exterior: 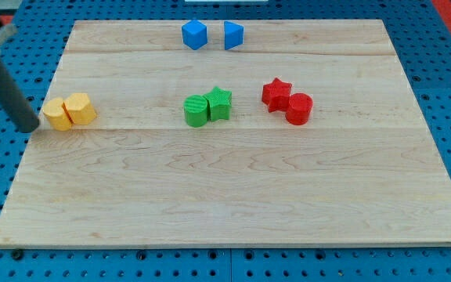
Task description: Slide the yellow hexagon closer to blue cube
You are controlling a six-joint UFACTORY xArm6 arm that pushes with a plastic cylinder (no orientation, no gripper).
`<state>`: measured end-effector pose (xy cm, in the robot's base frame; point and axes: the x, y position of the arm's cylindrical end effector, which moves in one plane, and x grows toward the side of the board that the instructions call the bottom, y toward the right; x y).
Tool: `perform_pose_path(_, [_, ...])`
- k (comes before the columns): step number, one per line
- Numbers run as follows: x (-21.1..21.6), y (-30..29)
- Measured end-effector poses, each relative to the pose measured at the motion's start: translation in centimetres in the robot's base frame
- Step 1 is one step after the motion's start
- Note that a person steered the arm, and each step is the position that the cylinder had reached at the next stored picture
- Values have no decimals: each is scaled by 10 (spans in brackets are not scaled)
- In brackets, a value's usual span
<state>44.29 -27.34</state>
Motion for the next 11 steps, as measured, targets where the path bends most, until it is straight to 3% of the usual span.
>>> perform_pose_path(2, [-27, 73])
perform_pose_path(3, [-64, 72])
perform_pose_path(4, [-72, 70])
perform_pose_path(6, [-103, 121])
perform_pose_path(7, [-97, 102])
perform_pose_path(8, [-114, 43])
perform_pose_path(10, [-129, 175])
perform_pose_path(11, [-145, 188])
